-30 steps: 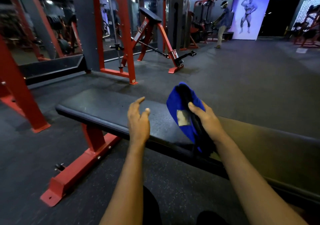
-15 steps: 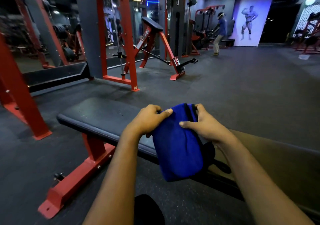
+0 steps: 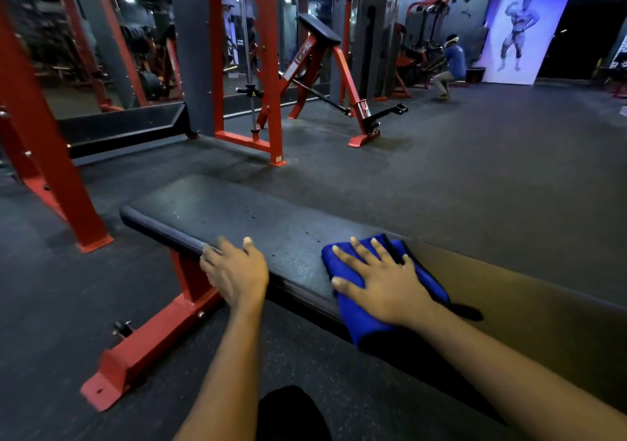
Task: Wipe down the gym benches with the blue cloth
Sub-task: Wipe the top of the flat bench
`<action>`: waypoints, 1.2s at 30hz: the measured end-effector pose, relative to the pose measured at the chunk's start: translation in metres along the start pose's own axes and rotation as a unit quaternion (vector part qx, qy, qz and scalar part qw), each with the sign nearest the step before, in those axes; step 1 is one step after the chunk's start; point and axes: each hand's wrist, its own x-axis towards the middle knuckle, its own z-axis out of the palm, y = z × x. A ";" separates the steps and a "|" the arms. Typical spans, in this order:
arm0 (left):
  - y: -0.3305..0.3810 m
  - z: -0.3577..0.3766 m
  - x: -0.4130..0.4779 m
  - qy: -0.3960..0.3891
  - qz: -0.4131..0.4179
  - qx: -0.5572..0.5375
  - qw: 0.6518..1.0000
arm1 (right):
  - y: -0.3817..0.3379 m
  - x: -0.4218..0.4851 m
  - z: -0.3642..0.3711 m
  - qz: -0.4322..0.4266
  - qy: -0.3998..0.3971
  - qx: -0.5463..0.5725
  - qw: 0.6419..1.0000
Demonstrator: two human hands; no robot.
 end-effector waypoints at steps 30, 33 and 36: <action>-0.015 0.029 0.013 -0.003 -0.055 -0.165 0.985 | 0.012 0.146 0.006 -0.001 0.054 0.055 0.997; -0.019 0.031 0.014 0.003 -0.050 -0.172 0.984 | -0.005 0.090 0.009 -0.123 0.059 0.029 0.990; -0.020 0.033 0.014 0.005 -0.050 -0.177 0.983 | -0.006 0.017 0.008 -0.195 0.052 0.051 0.978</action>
